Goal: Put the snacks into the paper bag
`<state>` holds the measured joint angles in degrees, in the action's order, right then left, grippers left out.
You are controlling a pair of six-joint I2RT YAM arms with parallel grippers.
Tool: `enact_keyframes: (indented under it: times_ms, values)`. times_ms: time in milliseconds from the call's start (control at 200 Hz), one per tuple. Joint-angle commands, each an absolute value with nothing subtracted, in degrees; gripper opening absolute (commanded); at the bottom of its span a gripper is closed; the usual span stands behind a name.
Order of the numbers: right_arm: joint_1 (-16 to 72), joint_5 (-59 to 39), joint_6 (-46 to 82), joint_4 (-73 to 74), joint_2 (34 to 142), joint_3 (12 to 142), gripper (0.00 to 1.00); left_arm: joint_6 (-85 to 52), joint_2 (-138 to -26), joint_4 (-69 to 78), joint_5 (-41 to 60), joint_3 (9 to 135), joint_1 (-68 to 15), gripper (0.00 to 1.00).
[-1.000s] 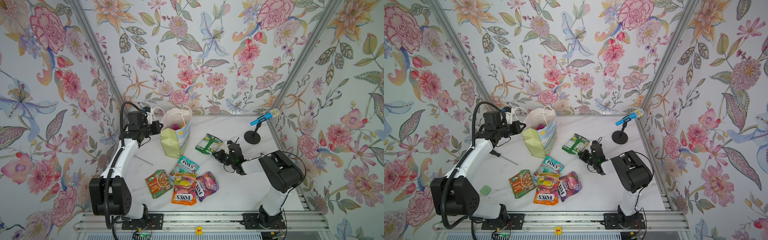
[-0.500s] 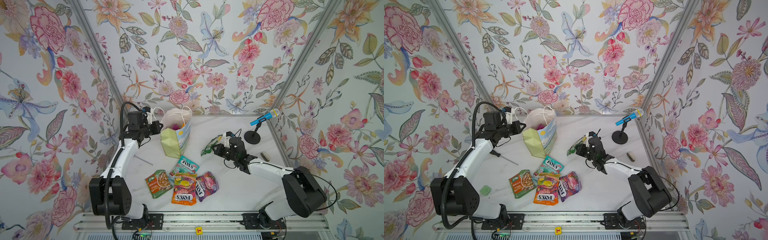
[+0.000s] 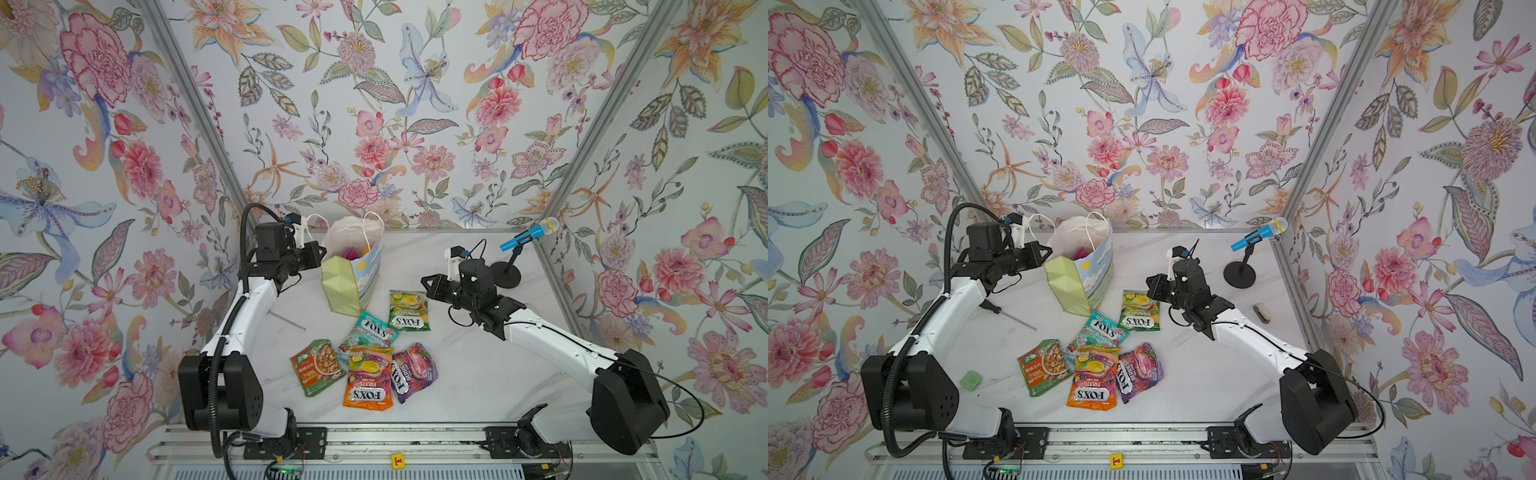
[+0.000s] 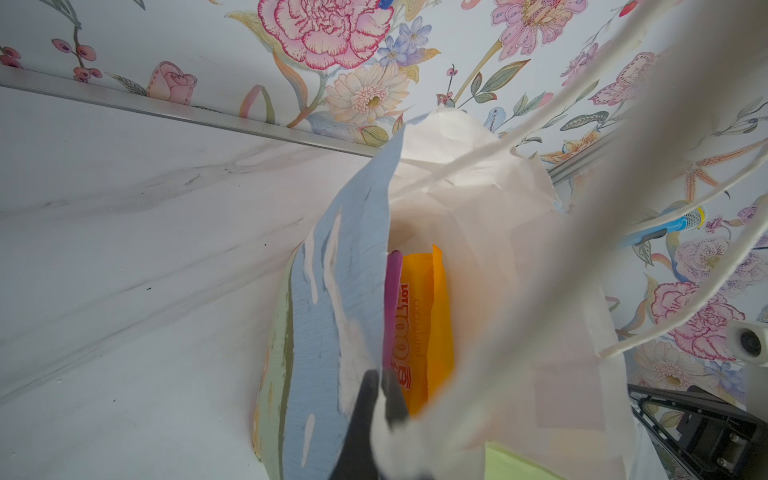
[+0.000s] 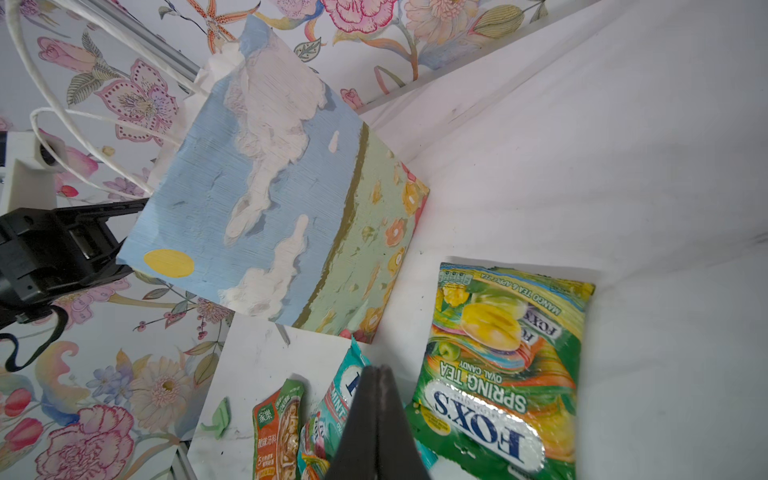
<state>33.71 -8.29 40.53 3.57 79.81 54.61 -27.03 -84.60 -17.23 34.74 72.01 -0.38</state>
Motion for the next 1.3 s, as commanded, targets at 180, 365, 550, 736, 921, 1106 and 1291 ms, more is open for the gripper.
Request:
enact_keyframes:
  times_ms: [180,365,550,736,921,1106,1291]
  values:
    - [33.5,-6.8,39.8,-5.1,84.8,54.2,0.34,-27.3,-86.2,-18.4,36.0,70.8,-0.5,0.00]
    - [29.5,-14.2,46.8,2.6,86.7,45.8,0.42,-26.7,-86.0,-19.2,35.8,70.9,-0.4,0.00]
    - [29.4,-17.3,53.3,11.5,86.9,37.8,0.46,-27.0,-86.0,-18.7,35.7,70.5,-0.4,0.00]
    - [30.0,-17.8,59.2,20.5,88.1,32.0,0.46,-27.0,-86.3,-18.6,35.9,70.7,-0.4,0.00]
    - [30.8,-17.4,62.5,27.2,90.0,29.3,0.46,-26.6,-86.2,-19.1,35.8,70.7,-0.4,0.00]
    - [31.3,-15.9,64.6,31.6,90.9,27.9,0.45,-26.6,-86.1,-19.1,35.7,70.6,-0.4,0.00]
    - [31.6,-14.7,66.6,35.4,92.6,27.1,0.45,-26.7,-86.2,-19.0,35.8,70.6,-0.4,0.00]
